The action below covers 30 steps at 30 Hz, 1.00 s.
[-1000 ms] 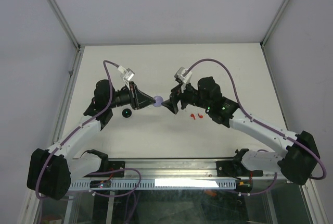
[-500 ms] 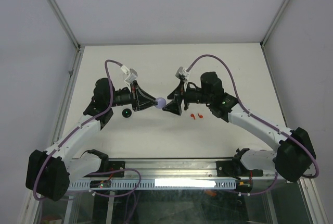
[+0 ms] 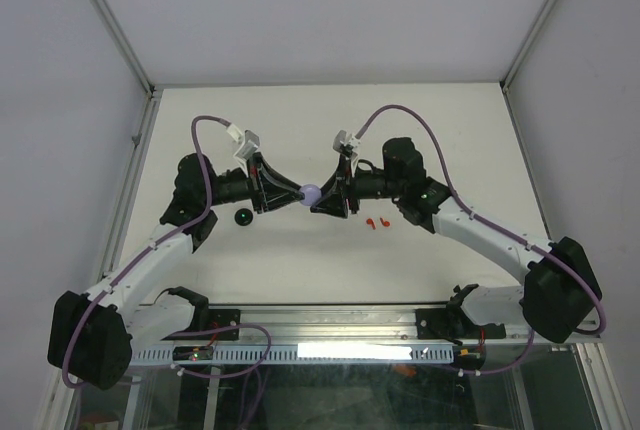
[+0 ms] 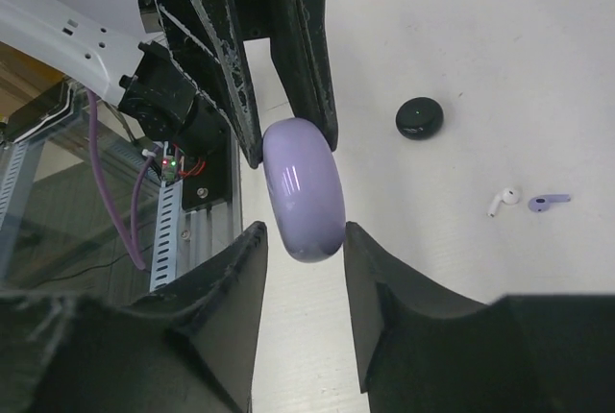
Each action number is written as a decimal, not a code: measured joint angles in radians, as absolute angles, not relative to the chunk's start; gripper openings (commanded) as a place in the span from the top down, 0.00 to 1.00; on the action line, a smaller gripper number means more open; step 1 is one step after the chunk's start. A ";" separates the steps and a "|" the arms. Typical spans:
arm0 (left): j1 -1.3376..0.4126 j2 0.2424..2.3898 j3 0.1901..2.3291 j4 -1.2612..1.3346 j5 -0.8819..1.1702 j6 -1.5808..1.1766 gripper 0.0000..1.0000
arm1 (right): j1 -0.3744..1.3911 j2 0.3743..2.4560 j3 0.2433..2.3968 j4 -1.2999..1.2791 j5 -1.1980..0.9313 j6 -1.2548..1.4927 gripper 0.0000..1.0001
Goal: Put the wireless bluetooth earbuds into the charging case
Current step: Open the charging case.
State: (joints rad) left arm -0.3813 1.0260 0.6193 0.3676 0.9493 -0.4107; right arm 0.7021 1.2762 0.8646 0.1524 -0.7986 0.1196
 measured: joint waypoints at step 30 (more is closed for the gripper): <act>-0.394 1.034 0.575 0.392 0.785 -0.574 0.52 | 0.690 1.280 0.820 0.171 -0.840 0.129 1.00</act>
State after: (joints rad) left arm -0.3939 1.0336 0.5751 0.3923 0.7849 -0.5743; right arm 0.6899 1.2797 0.8200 0.1715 -0.8398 0.1291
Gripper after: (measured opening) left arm 0.449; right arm 0.232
